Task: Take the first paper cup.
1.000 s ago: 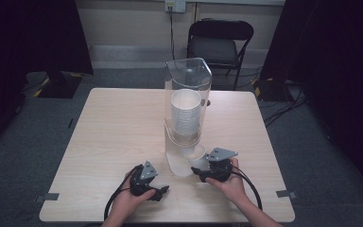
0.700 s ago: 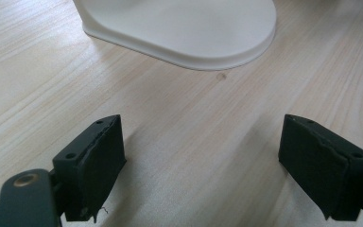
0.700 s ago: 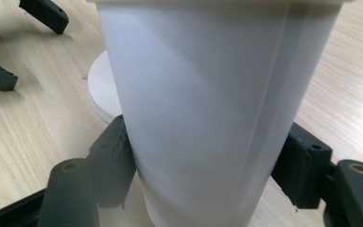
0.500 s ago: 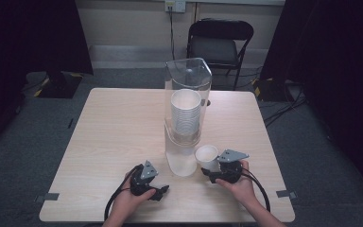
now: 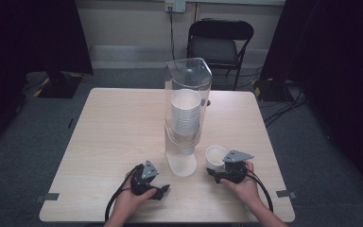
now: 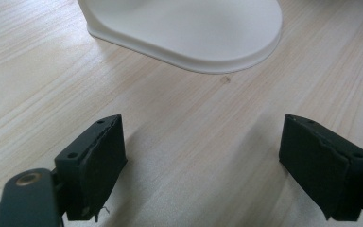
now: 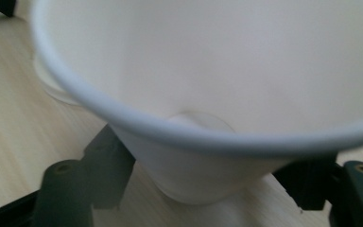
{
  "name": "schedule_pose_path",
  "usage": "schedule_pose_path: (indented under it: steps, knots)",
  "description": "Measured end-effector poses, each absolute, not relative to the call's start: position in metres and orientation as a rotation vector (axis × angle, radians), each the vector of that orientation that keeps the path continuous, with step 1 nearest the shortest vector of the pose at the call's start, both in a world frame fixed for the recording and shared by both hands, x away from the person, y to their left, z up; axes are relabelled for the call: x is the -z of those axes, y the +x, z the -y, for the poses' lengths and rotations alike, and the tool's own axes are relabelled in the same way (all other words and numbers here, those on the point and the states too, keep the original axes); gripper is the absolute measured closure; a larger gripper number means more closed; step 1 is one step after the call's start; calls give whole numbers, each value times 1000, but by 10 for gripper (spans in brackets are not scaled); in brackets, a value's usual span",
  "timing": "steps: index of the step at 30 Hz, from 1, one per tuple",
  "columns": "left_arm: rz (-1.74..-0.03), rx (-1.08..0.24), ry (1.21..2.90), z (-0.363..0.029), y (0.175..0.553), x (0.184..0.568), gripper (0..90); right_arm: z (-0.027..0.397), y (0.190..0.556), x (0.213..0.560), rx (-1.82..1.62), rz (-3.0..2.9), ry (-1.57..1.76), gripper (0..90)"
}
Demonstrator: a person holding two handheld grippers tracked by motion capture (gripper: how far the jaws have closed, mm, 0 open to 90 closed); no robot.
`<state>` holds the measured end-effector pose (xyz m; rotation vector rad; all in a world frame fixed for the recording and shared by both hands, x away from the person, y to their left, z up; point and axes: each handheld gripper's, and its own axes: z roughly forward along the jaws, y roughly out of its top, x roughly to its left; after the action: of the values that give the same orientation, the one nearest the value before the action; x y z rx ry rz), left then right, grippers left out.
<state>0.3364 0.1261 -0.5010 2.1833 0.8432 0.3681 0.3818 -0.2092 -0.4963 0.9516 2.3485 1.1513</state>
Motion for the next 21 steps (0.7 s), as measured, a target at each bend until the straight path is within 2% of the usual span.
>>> schedule_pose_path:
  steps: [6,8,12,21]
  knots:
    - [-843,-368,2183,-126,336,501,149,218,388,494,-1115,-2304,1006,263]
    - [-843,-366,2185,-126,336,501,149,222,390,493,-1129,-2290,1040,208]
    - [-844,-367,2184,-126,336,501,149,226,387,491,-1122,-2286,1075,156]
    - [-843,-364,2184,-126,337,501,148,238,367,477,-1118,-2272,1056,162]
